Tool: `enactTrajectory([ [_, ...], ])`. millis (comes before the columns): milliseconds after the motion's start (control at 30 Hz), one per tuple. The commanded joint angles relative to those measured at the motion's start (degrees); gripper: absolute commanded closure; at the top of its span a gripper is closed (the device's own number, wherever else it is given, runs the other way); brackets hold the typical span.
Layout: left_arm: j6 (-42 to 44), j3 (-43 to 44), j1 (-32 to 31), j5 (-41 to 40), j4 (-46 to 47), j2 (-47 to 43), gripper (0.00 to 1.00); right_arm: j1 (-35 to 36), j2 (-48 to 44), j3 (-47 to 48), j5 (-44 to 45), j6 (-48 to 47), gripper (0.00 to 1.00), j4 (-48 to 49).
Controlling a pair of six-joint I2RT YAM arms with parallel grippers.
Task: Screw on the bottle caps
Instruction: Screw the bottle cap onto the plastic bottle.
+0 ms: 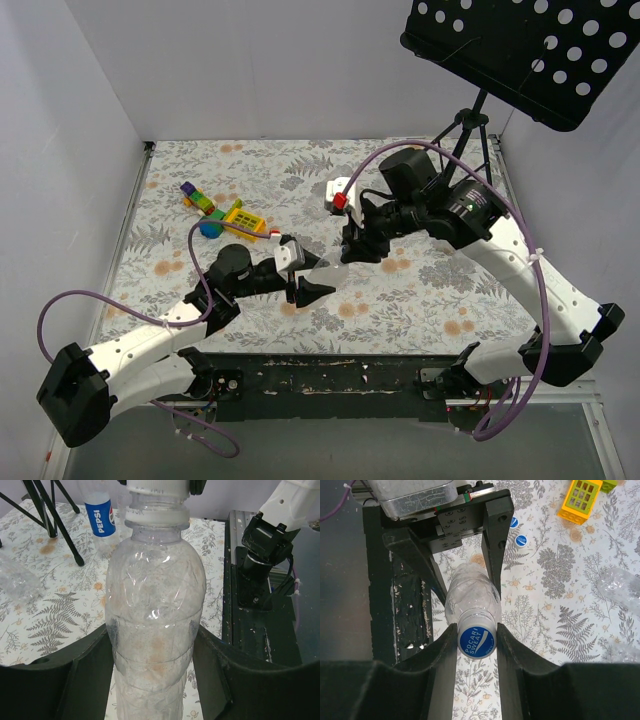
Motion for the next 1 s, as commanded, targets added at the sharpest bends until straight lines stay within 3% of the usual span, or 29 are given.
enactTrajectory([
  [0, 3.2, 3.7, 0.2, 2.6, -1.3, -0.8, 0.92, 0.0, 1.3, 2.3, -2.4, -1.4, 0.82, -3.4],
  [300, 0.5, 0.6, 0.2, -2.3, 5.7, -2.5, 0.9, 0.1, 0.6, -1.9, 0.1, 5.1, 0.82, 2.5],
  [667, 3.7, -3.5, -0.3, -16.7, 10.4, -5.8, 0.88, 0.4, 1.1, -3.9, 15.9, 28.6, 0.81, 8.7],
  [967, 7.5, -5.1, -2.4, -26.3, 11.6, -6.0, 0.88, 5.3, 3.1, -3.9, 26.8, 40.4, 0.85, 8.8],
])
